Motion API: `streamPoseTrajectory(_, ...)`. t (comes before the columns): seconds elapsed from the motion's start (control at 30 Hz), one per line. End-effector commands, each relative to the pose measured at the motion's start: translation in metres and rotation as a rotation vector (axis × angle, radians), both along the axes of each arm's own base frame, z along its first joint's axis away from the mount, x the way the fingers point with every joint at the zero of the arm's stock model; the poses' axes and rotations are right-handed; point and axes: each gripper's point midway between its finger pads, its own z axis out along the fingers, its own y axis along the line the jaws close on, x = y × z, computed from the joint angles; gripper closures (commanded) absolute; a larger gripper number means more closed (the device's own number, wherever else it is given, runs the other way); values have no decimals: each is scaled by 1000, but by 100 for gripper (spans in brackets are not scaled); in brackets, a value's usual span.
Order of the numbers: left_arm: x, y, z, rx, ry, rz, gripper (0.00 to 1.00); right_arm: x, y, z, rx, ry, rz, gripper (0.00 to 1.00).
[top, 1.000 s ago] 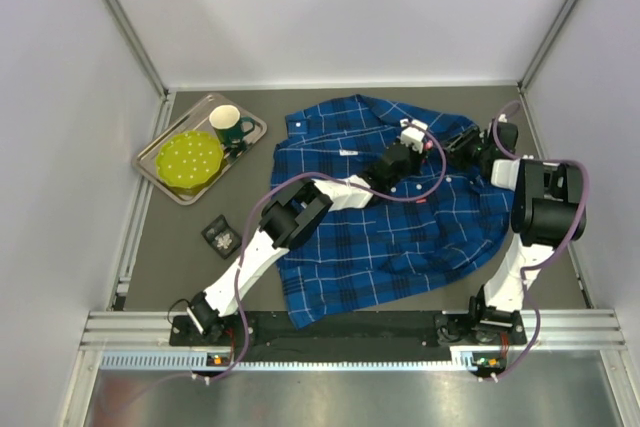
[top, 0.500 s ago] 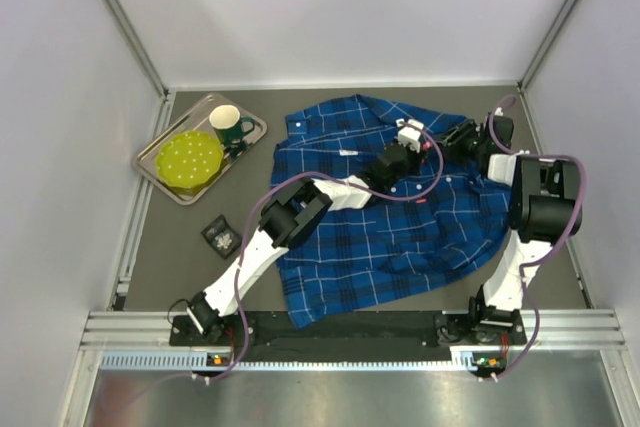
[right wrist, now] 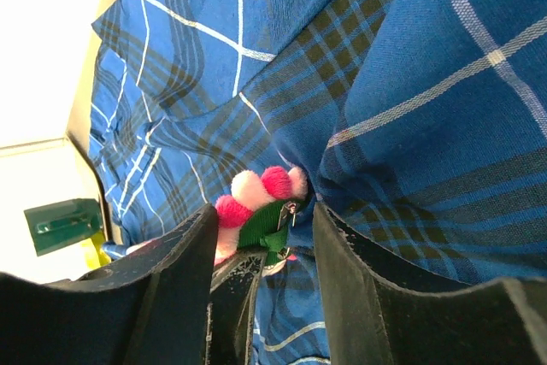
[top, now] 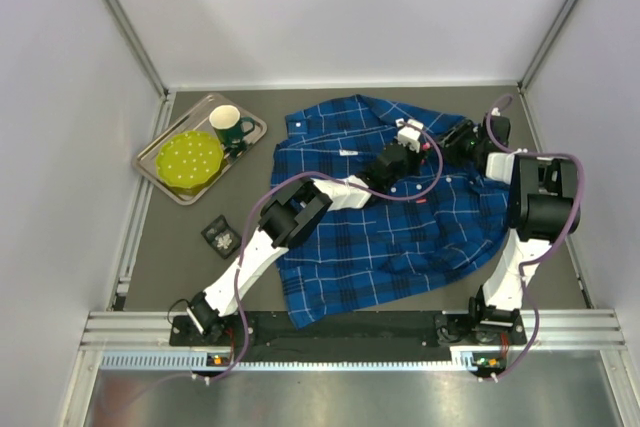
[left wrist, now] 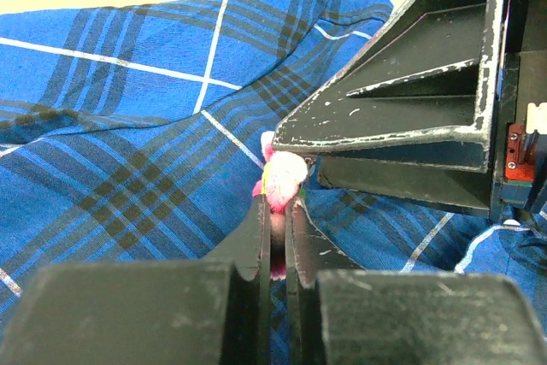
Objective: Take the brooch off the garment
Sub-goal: Open the brooch with the flattened clothing.
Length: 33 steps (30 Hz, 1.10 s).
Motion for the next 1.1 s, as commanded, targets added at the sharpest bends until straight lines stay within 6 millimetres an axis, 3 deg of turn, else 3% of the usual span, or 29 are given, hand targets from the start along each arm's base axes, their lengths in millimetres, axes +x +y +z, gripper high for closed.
streamPoseTrajectory(0.0,-1,-1,46,-58,-46,-18,100,13,3,17,-34,-53,19,51)
streamPoseTrajectory(0.73,-6,-8,44,-65,-45,-55,100,15,26,19,34,-54,59,54)
streamPoseTrajectory(1.07,-8,-11,42,-56,-44,-72,100,13,27,14,19,2,34,63)
